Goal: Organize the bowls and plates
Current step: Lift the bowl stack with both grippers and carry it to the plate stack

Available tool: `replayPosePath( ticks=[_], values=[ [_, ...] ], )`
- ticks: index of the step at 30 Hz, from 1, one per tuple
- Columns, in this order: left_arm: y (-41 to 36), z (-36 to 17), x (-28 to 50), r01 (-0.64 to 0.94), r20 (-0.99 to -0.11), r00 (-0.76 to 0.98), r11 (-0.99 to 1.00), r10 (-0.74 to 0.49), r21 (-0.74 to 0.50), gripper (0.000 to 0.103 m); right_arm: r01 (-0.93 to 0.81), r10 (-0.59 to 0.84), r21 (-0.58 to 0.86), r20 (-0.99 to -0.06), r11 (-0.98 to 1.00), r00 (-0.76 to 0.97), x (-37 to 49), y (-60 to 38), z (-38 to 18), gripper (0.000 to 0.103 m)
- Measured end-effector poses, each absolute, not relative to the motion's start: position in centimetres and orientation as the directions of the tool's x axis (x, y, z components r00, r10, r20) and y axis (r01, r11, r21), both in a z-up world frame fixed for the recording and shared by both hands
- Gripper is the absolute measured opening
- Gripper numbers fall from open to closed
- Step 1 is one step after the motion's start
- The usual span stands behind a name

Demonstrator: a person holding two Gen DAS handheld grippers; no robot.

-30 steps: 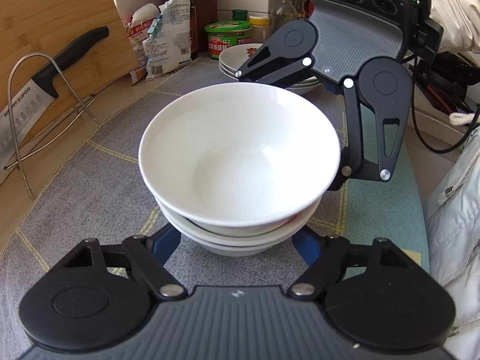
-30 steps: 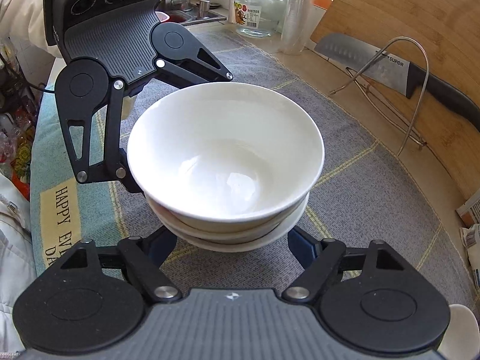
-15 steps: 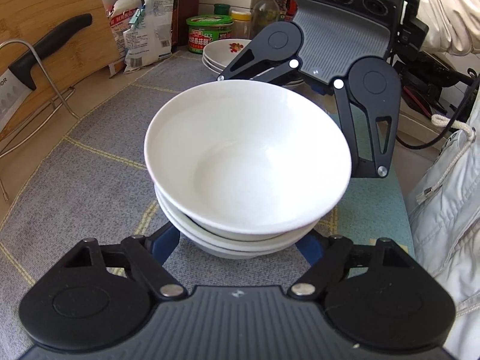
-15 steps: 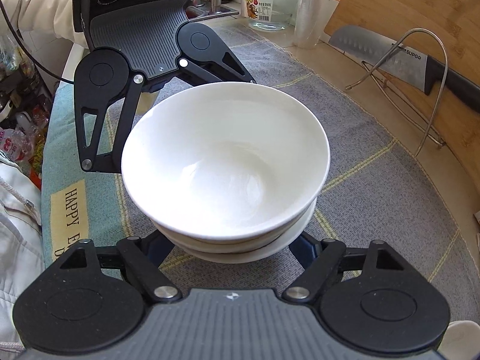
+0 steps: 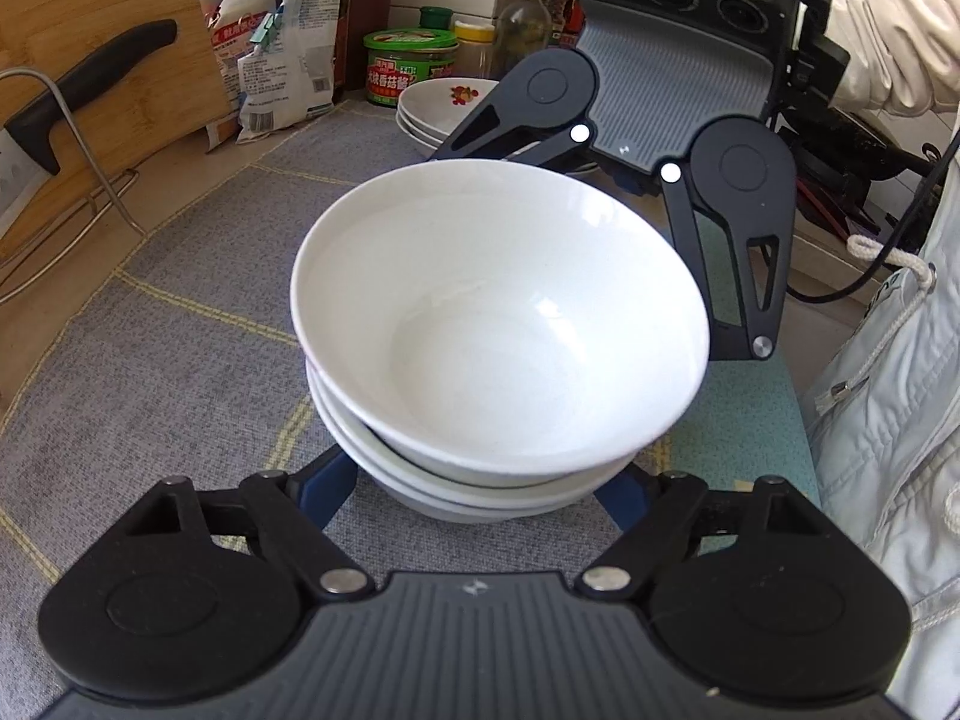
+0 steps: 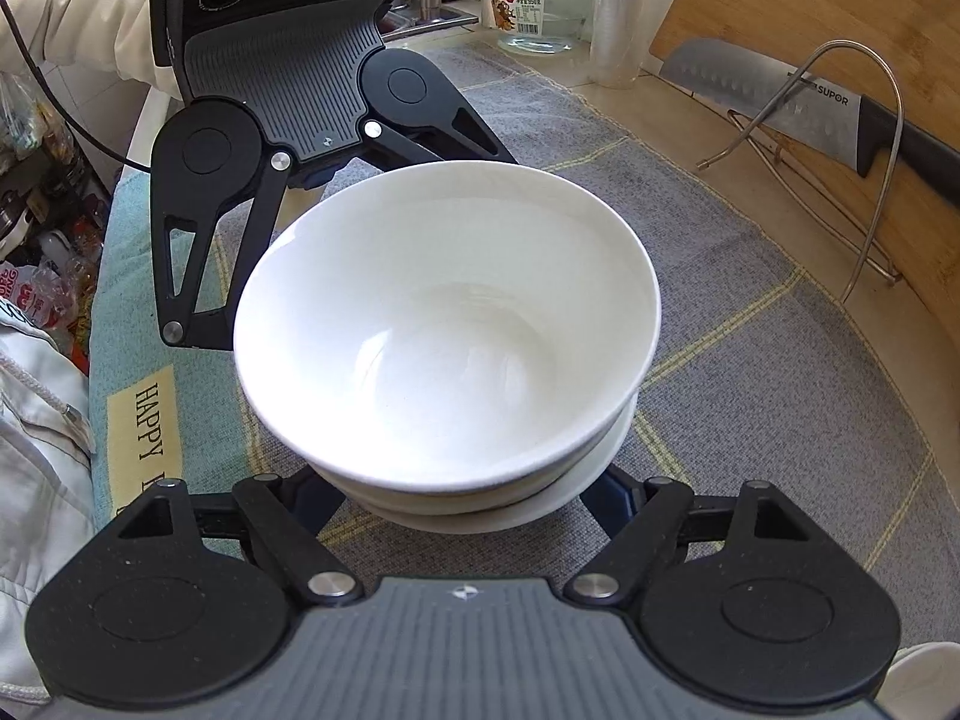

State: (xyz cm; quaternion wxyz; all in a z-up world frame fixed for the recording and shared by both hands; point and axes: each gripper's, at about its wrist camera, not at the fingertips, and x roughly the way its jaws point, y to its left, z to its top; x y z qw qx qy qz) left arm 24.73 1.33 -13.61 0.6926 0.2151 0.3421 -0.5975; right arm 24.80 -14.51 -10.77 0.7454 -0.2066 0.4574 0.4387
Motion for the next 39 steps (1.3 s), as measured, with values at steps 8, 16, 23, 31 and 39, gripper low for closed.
replayPosePath(
  ticks=[8,16,23,31,39],
  values=[
    [1.1,-13.1,24.2,0.973,-0.741,0.073,0.212,-0.668,-0.095,0.084,-0.845,0.469,0.09,-0.86,0.528,0.202,24.2,-14.7,-10.2,0.086],
    [0.3,-11.5,23.1,0.964,-0.752,0.095,0.25,-0.652,-0.095,0.084,-0.856,0.49,0.102,-0.851,0.507,0.189,23.5,-15.8,-8.6,0.086],
    [-1.8,-9.8,21.9,0.958,-0.756,0.125,0.277,-0.643,-0.076,0.084,-0.868,0.504,0.098,-0.843,0.487,0.187,22.9,-17.9,-6.9,0.086],
    [-5.6,-8.8,20.6,0.954,-0.746,0.153,0.293,-0.648,-0.059,0.084,-0.879,0.495,0.068,-0.845,0.472,0.201,21.9,-21.6,-5.2,0.086],
    [-10.3,-8.1,20.5,0.966,-0.734,0.154,0.257,-0.661,-0.029,0.084,-0.862,0.481,0.043,-0.843,0.505,0.24,21.0,-26.5,-3.8,0.085]
  ],
)
